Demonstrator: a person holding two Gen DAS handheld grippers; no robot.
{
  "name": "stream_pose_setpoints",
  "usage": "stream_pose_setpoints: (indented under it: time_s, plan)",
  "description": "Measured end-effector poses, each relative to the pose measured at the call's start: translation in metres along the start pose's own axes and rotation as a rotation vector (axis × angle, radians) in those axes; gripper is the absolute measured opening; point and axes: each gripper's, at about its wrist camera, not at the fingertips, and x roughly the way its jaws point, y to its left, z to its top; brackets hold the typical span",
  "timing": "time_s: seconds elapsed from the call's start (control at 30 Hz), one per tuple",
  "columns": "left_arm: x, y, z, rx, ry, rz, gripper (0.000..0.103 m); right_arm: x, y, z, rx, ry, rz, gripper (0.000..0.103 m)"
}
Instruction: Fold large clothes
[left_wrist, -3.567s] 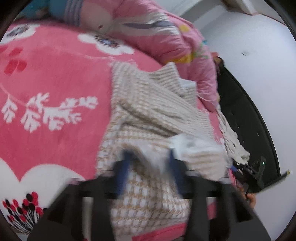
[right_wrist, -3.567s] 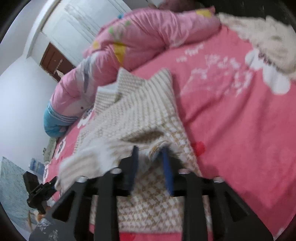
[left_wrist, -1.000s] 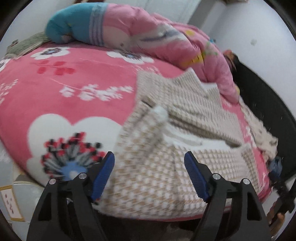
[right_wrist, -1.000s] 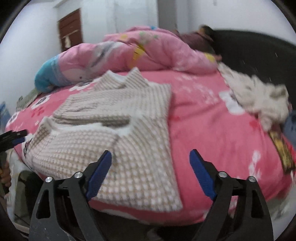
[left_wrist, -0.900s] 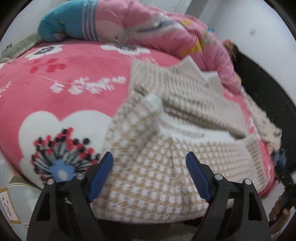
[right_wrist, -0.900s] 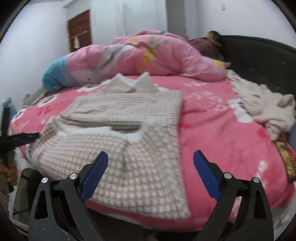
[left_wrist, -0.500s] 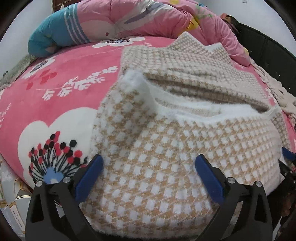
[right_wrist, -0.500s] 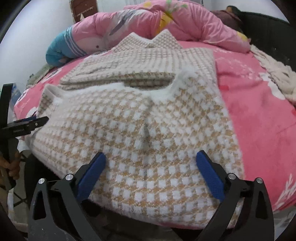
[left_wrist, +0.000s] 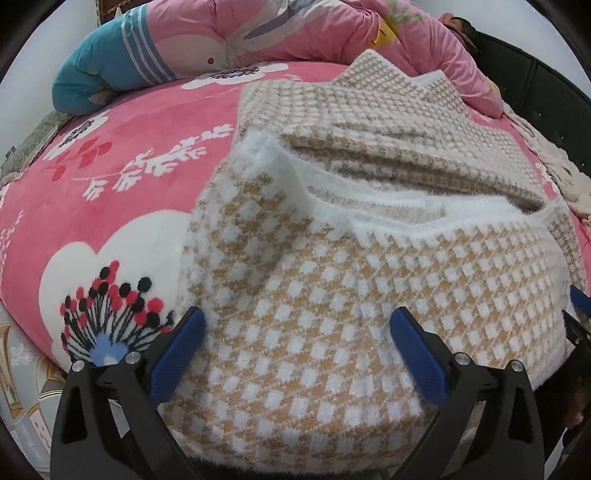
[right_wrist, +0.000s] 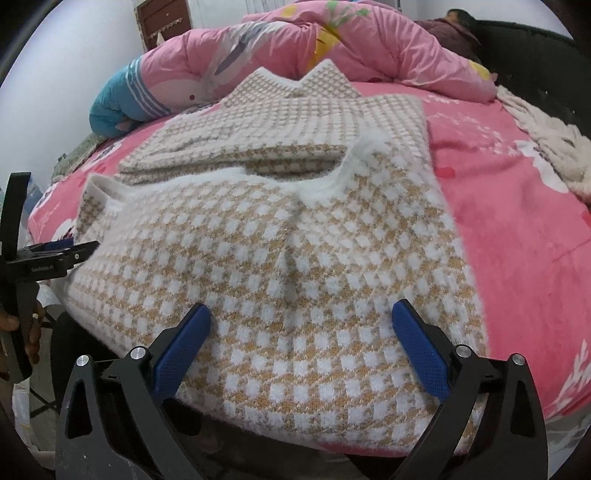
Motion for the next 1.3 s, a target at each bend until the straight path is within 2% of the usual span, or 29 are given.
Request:
stream_pose_setpoints:
  time_s: [1.3]
  plan:
    - [0.0021,-0.0057,0.0016,0.023,0.001,0.014,0.098,0.0000,0.0002,0.0022,0.006,0.013,-0.015,0.095]
